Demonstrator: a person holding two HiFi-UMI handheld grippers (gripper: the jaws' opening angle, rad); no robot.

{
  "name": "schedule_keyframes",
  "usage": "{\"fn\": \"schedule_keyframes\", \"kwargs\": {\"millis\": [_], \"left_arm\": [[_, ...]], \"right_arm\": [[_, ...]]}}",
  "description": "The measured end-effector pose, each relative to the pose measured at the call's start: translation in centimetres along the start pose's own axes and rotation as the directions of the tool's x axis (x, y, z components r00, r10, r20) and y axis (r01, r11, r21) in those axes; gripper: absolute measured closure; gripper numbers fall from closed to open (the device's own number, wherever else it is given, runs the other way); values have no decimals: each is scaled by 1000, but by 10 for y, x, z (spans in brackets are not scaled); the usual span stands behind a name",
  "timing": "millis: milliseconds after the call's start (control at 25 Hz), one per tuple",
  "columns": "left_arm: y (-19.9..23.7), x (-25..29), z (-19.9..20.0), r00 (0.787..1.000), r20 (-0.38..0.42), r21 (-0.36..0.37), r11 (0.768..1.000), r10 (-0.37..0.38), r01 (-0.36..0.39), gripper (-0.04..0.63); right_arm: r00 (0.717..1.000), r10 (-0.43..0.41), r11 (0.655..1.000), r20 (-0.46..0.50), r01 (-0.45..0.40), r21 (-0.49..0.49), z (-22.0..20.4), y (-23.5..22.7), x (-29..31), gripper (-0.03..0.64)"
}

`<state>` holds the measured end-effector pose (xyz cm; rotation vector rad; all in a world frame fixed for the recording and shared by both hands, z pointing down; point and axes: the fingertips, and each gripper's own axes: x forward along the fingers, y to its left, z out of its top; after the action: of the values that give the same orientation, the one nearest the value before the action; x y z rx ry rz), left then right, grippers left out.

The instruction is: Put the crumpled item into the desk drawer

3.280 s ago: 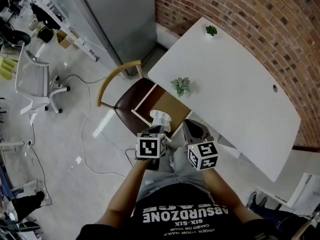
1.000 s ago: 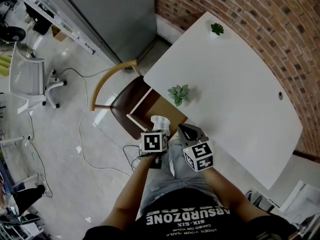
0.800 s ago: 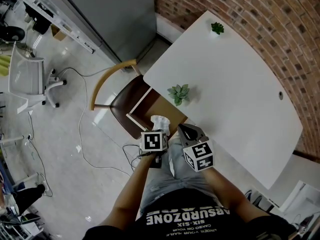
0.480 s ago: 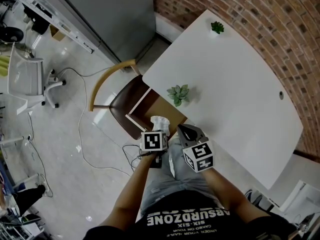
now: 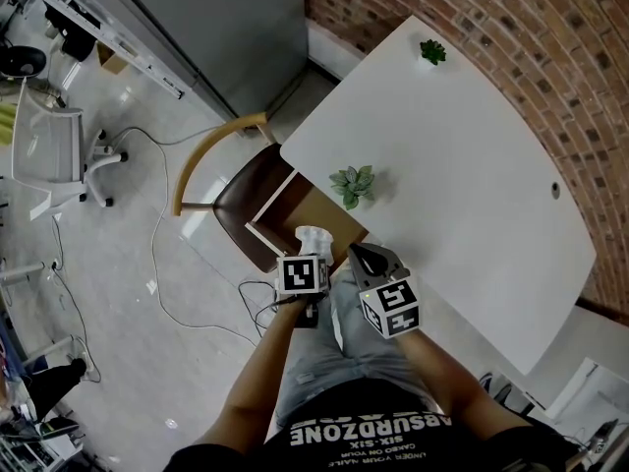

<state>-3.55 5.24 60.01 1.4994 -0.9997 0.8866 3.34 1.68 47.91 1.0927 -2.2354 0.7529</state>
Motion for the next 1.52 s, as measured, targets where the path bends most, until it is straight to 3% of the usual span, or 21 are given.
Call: {"fn": "schedule_keyframes", "kwargs": {"millis": [1520], "left_arm": [[11, 54, -6, 998, -59, -43, 999, 3, -6, 588]], "right_arm": [[1000, 20, 1000, -22, -20, 7, -27, -17, 27, 618]]}}
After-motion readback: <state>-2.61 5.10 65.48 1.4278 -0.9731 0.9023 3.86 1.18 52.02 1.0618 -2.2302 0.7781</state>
